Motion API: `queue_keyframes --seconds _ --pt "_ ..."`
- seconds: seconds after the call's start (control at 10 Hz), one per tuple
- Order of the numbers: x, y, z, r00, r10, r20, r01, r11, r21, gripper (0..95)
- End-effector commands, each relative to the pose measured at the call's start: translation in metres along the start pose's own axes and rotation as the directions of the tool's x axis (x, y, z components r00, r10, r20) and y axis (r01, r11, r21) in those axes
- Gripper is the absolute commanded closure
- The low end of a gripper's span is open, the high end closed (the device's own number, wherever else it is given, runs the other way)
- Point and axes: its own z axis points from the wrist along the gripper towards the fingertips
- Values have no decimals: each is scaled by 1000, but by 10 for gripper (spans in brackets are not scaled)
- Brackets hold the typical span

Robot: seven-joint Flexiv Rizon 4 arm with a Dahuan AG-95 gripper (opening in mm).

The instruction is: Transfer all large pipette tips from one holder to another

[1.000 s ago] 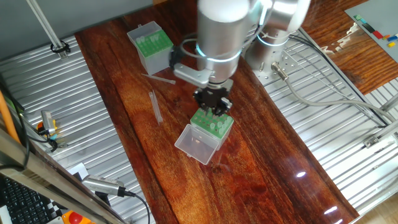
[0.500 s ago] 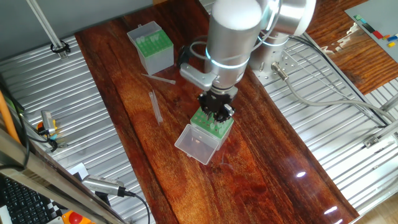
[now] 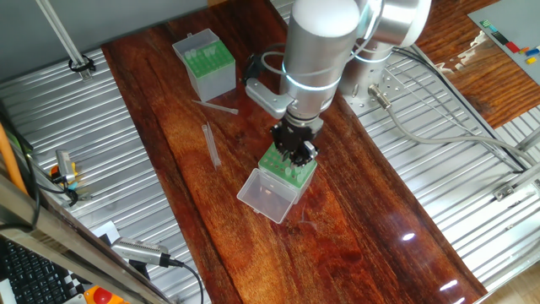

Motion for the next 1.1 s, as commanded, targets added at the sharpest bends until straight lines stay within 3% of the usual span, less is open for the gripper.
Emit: queue_keyframes --seconds 0.1,0.3,1.1 --pt "-3 4 3 999 35 -4 -35 999 3 760" --pt "-9 7 8 998 61 -18 -60 998 3 760" --pt "-8 7 15 997 44 -65 -45 999 -9 760"
